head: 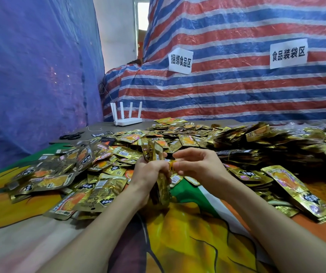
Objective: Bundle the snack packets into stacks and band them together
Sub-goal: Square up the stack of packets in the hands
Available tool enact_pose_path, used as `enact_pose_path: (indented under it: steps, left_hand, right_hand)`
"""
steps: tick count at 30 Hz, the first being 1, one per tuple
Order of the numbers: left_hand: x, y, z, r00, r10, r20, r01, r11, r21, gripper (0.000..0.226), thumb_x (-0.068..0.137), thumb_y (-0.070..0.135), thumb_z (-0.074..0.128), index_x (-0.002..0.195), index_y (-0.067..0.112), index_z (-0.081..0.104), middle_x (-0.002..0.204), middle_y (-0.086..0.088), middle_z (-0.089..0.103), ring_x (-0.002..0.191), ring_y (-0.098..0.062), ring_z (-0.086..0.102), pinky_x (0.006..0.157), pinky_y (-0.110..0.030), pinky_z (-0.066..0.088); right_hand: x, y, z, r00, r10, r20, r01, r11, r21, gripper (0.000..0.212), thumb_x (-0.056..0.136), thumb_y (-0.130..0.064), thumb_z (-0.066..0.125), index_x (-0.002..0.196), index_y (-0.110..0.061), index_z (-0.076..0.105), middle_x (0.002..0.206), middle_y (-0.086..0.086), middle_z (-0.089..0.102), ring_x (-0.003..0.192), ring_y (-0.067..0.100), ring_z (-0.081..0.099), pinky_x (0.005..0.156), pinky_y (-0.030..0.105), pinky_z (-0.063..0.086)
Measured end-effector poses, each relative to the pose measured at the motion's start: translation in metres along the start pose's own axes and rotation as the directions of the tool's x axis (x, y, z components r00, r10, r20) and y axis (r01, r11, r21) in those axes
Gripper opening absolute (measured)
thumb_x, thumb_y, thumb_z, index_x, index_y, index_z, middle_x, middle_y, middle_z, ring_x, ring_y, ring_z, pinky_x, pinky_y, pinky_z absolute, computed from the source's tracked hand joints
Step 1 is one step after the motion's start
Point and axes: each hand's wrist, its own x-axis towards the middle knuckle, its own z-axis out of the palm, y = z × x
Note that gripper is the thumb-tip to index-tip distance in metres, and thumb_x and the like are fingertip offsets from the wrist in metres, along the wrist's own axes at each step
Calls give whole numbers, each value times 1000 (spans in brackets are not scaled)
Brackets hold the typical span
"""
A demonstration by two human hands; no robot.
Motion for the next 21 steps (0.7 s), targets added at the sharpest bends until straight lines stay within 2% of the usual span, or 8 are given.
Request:
enact_pose_path:
  steps: [3,7,10,13,16,18,21]
  left_hand:
    - [-1,1,-1,999,2,46,-3,1000,21,34,56,9,64,88,-2,64,59,-13,56,54,-25,54,54,-32,50]
    - [0,-2,1,999,12,40,-12,1000,11,42,58,18,78,97,3,70,65,-7,63,57,-19,60,58,-34,50]
    - [0,-3,1,998,50,32,-53,995,80,45,58,18,77,100,4,69,64,-4,62,57,-16,61,53,-30,51]
    - [1,-5,2,998,51,22,-52,996,66,42,59,13,72,100,4,69,62,-6,59,57,-18,59,55,-33,51]
    - [3,-4,2,1000,23,-15,-23,1000,-6,27,72,3,71,99,3,69,61,-8,59,56,-20,58,60,-36,49]
    - [6,-3,-1,997,0,-72,-5,998,-59,19,80,-5,66,97,4,69,59,-8,59,54,-19,57,58,-34,49]
    - [8,-2,-4,994,-8,-111,-1,996,-85,20,82,-6,65,98,3,69,58,-7,61,50,-17,58,51,-31,51]
  right_hand:
    - [-1,0,-1,1000,15,9,-15,1000,9,21,76,10,78,82,-10,80,75,9,72,67,18,68,63,22,57]
    - [1,1,-4,994,-1,-108,-6,998,-63,20,75,8,81,90,-4,75,71,5,73,62,14,68,60,20,57]
    - [0,1,-6,990,-16,-137,3,995,-95,22,73,6,83,92,-1,73,71,6,74,62,14,69,61,21,57]
    - [0,1,-5,995,3,-104,-15,994,-111,19,73,5,83,90,0,75,72,11,73,58,13,67,59,20,56]
    - [2,-1,-5,995,85,-53,-90,990,-104,18,78,6,80,95,1,77,75,13,71,57,14,63,62,20,57]
    - [2,-2,-6,989,147,-4,-146,981,-125,17,82,6,76,98,3,77,73,12,69,57,14,61,59,18,54]
    - [-1,-6,-8,967,232,103,-217,966,-143,9,89,6,68,96,5,74,67,10,64,57,14,60,54,18,50]
